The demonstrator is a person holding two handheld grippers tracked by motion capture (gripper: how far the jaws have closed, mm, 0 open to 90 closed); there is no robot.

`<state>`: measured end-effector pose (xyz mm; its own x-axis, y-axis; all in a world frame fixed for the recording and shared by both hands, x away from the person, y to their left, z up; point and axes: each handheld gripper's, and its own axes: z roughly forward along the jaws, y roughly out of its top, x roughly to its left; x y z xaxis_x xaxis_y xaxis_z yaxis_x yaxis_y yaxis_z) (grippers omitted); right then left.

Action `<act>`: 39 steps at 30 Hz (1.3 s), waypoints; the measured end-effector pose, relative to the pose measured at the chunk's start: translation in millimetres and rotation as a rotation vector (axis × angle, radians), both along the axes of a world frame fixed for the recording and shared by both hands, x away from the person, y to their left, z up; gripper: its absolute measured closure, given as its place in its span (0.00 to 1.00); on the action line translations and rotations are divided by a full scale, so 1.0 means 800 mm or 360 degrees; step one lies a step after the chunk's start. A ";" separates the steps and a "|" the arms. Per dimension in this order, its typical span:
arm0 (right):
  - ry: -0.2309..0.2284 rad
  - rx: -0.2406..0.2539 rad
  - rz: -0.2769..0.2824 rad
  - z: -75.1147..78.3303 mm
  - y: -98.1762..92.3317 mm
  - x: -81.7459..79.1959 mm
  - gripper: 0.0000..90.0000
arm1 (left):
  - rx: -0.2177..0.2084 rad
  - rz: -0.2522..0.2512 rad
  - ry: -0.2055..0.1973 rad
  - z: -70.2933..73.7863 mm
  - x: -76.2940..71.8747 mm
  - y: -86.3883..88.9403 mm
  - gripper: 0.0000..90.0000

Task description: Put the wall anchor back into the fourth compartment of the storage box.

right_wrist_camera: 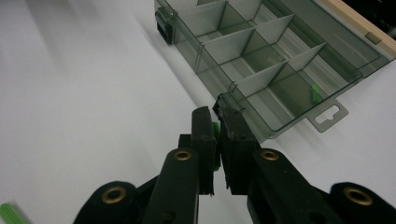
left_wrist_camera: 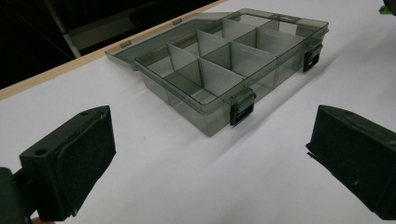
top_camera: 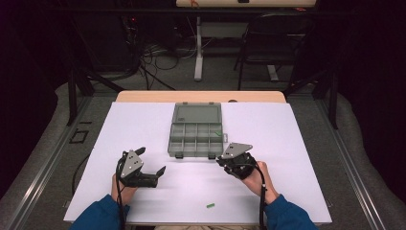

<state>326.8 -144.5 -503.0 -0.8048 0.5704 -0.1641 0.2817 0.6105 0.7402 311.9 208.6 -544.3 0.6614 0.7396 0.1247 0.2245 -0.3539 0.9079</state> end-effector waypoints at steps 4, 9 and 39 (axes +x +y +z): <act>-0.0003 0.0002 -0.0004 0.004 0.000 0.003 0.94 | -0.0004 0.0001 0.0007 -0.001 0.001 0.001 0.00; -0.0021 0.0001 -0.0010 0.009 0.000 0.007 0.94 | -0.0002 -0.0004 0.0001 0.000 0.000 0.000 0.00; -0.0053 -0.0012 -0.0053 0.035 0.006 0.053 0.94 | 0.0000 -0.0009 -0.0002 0.000 0.000 -0.002 0.00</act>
<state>369.4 -139.3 -475.4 -0.7794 0.5954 -0.1948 0.2775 0.6069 0.7447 311.7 207.1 -544.2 0.6656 0.7357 0.1256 0.2213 -0.3553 0.9082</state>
